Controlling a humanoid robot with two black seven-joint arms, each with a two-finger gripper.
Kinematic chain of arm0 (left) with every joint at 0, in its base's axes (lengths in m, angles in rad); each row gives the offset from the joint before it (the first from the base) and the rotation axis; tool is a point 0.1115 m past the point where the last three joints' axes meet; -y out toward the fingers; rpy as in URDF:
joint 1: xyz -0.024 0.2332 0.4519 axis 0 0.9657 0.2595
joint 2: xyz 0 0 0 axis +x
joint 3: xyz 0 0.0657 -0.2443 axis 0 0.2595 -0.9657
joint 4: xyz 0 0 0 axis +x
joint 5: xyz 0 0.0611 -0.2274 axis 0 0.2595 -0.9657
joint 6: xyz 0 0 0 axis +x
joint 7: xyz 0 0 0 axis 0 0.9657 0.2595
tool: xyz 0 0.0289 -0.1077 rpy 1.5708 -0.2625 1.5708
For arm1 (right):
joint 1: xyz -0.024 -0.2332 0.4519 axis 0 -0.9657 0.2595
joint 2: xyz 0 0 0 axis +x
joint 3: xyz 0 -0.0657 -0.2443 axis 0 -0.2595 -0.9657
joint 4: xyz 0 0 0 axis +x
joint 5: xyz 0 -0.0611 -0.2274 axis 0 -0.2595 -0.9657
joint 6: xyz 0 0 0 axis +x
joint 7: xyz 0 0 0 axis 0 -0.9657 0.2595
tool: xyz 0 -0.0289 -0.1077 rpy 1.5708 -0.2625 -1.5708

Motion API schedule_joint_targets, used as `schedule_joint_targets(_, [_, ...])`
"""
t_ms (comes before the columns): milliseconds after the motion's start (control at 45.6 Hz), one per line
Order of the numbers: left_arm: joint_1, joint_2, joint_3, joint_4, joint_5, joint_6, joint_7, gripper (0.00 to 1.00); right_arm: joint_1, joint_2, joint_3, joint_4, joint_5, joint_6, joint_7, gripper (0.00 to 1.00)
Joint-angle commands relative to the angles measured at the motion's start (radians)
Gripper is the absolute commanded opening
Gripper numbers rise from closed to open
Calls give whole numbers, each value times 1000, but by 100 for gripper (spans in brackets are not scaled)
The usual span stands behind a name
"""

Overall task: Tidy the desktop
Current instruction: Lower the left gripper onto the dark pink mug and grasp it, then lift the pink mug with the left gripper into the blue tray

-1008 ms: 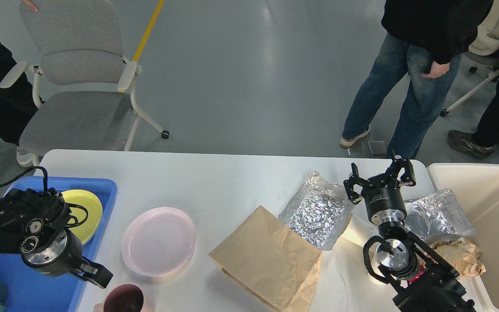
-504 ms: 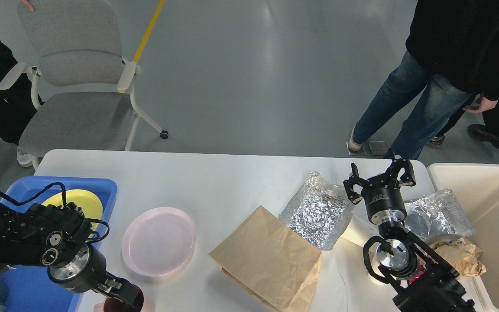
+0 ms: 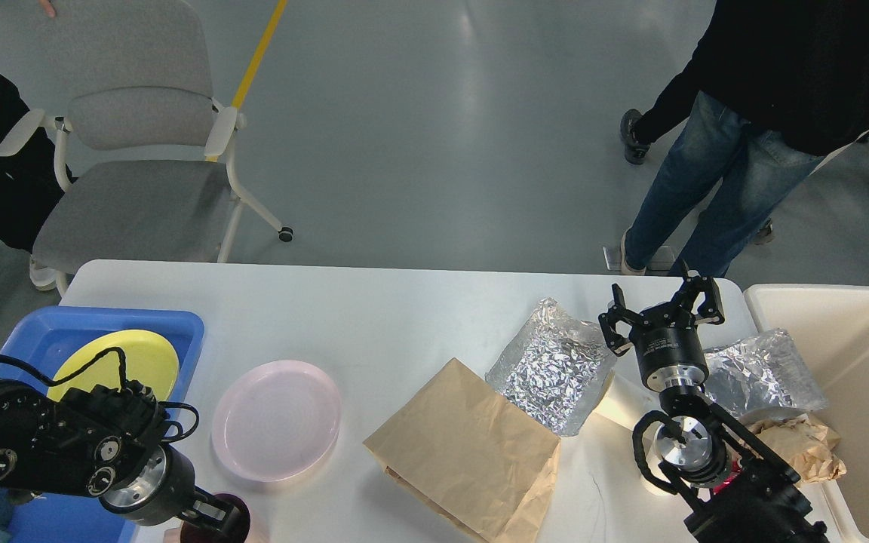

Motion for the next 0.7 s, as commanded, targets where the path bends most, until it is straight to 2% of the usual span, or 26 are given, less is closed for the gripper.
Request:
schedule_joint_targets(0, [9,-3,-3,0,1,1,0,33,0,1,1,1,0,0,0,100])
schedule_joint_targets(131, [7,2,1,3,1,2,3,8,0,1,1,1,0,0,0,100])
schedule_joint_targets(219, [9,4,4,3,-1,2,6,1,0,1,-1,1,0,0,0,100])
schedule_joint_targets(570, [-11,20,5,-2,-7,2,9,0,0,1,-1,-1,0,0,0,100])
schedule_joint_targets(679, [-110,57,28,-32,-30,-15,-3,0,0,1,1,-1,0,0,0,100])
